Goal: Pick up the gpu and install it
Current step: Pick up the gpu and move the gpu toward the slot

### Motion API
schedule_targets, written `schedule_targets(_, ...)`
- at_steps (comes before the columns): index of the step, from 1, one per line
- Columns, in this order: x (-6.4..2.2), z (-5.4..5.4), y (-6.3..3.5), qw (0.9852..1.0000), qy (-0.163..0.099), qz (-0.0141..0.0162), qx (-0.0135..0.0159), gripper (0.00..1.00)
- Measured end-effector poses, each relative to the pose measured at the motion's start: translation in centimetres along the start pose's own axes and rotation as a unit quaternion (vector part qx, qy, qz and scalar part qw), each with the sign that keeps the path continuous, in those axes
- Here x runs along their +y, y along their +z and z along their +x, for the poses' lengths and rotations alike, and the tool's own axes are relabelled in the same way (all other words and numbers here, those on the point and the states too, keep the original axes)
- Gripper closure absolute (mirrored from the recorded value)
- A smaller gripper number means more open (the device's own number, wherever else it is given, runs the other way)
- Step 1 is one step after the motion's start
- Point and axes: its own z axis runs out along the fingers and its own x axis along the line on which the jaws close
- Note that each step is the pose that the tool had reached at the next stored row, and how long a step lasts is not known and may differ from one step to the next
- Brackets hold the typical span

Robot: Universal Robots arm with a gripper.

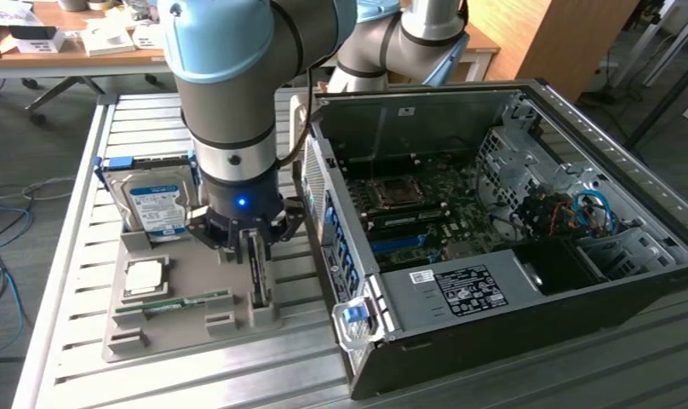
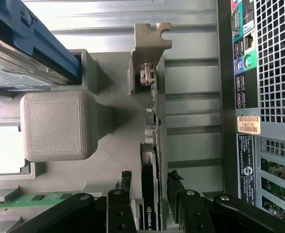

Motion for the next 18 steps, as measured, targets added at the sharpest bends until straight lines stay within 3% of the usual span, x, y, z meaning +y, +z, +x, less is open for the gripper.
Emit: schedule_targets(18, -0.02, 0.01, 0.41, 1.0000, 0.000, -0.0001, -0.0001, 0.57)
